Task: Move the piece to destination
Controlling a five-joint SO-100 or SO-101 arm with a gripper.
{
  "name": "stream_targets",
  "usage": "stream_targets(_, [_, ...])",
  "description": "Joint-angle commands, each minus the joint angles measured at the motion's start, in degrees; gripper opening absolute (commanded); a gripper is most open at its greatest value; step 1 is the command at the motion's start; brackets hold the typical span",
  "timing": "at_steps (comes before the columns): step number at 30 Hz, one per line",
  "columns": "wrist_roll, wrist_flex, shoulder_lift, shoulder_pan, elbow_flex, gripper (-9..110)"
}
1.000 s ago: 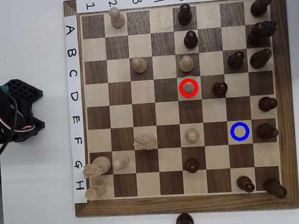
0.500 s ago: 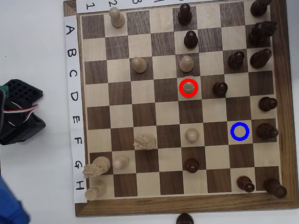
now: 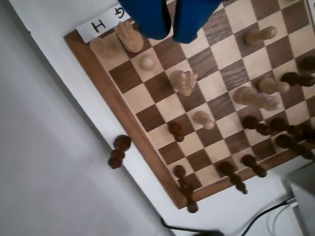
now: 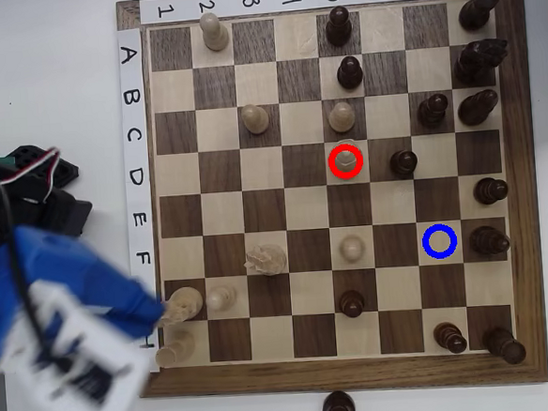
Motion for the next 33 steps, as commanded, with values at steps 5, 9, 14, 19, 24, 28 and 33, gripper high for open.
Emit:
stream_targets(5, [15.9,0.1,-11.6,-22.6,-11.0,0])
stream_targets(9, [17.4,-2.3,-13.3,-25.7,-9.1,0])
stream_targets(14, [18.0,-14.6,-14.4,-26.5,-1.5,0])
stream_targets(19, [19.2,-30.3,-9.6,-26.7,12.3,0])
stream_targets(24, [20.9,-42.4,-1.4,-27.8,26.7,0])
stream_targets(28, [21.0,-50.6,4.3,-28.1,36.9,0])
stream_targets(33, [19.2,-59.3,8.6,-29.4,46.6,4])
